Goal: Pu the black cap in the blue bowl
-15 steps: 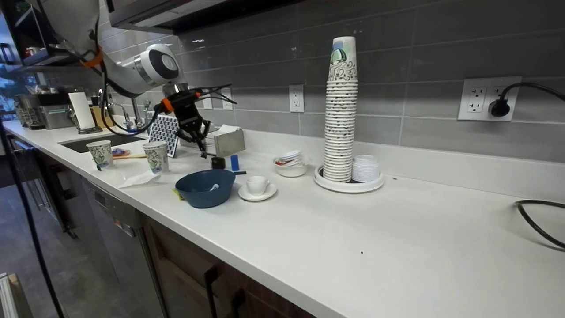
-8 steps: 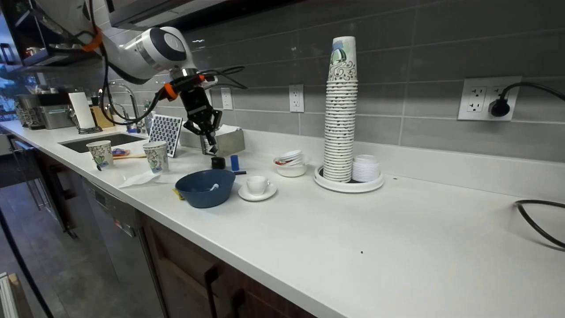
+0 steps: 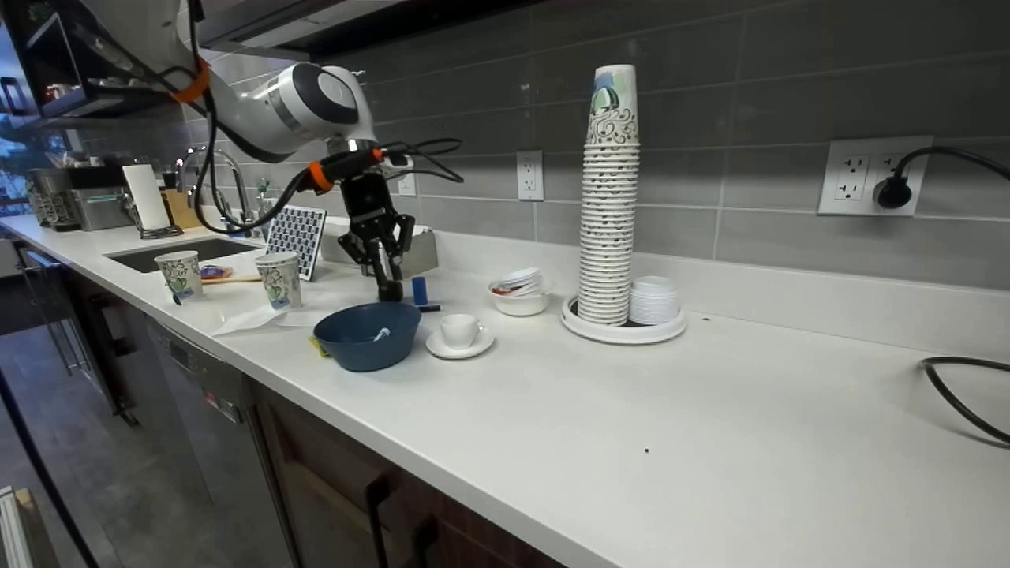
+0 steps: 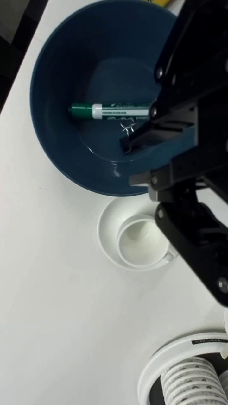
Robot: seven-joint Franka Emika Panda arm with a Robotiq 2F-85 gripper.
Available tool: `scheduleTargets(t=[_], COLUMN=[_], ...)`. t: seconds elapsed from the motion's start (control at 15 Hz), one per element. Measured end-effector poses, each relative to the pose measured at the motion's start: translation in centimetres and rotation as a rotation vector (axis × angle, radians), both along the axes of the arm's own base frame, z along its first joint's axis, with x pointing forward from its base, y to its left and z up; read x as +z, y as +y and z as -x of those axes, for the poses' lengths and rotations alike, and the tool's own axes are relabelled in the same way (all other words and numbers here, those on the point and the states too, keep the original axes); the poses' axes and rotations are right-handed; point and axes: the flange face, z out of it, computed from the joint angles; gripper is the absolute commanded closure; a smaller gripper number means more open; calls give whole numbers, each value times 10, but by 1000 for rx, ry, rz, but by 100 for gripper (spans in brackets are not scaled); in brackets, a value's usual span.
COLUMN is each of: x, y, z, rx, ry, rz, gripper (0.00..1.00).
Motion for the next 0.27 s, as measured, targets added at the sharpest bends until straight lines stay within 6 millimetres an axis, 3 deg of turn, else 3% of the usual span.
scheduleTargets(t=[0.2,0.27], x=[6,11], y=[1,2], z=[1,1], rx=[14,27], ry=[4,1], rz=[-29,-53], gripper=[18,35])
